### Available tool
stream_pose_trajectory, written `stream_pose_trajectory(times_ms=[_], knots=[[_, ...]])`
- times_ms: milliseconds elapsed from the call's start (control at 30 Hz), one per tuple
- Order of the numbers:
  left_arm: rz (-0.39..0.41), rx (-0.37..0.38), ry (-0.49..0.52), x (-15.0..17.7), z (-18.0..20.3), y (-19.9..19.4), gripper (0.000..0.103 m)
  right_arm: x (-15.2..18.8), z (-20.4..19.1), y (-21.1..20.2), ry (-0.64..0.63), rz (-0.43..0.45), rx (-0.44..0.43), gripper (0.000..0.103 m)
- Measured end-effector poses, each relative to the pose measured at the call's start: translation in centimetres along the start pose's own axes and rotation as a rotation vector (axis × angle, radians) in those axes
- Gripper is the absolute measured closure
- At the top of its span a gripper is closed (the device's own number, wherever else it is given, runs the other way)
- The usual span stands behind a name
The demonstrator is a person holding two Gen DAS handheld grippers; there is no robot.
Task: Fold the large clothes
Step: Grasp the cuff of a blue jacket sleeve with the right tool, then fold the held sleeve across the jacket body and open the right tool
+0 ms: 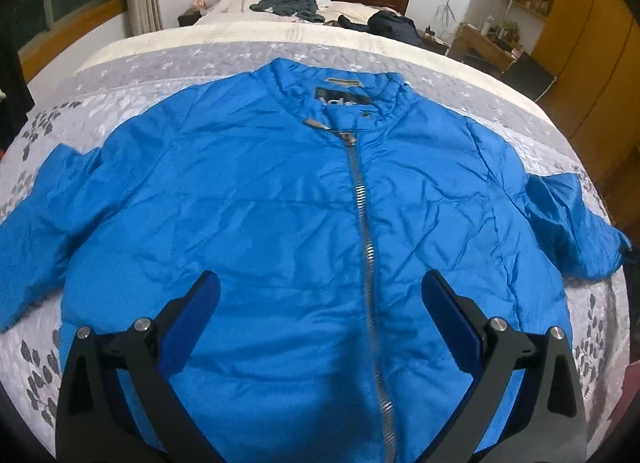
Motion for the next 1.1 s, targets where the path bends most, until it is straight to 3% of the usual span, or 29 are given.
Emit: stream_pose_trajectory(times_ms=[167, 333, 533, 833, 1100], knots=[[0.035, -0.022, -0.012, -0.4, -2.2, -1.1, 0.003, 0.0, -8.1, -4.3, -0.15, 0.077, -0.117, 0.099], [0.043, -0.03, -0.03, -0.3, -3.7, -1.8, 0.003, 3.4, -17.2, -6.4, -0.319, 0.067, -0.225, 0.099], [0.061, -0.047, -0.03, -0.3, -5.4, -2.7, 0.003, 10.5, -27.5, -7.0, -0.51, 0.004, -0.378, 0.099], [0.078, -0.059, -0.073, -0.7, -7.9, -3.4, 0.003, 22.6, -38.2, -6.8, -0.773, -0.098, -0.529, 0.099], [0.091, -0.076, -0.1, -0.9, -9.7, -4.0, 0.003, 33.3, -42.2, -3.7, -0.932, -0.223, -0.523, 0.099]])
Point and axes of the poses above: each gripper's, at about its wrist camera, not at the fingertips, and y roughly the way its jaws point, z to its right, x to its underside, the point moved 9 cm from there along y, roughly the way its jaws point, and after that the axes turned 2 degrees about z, right-handed, at the moved point
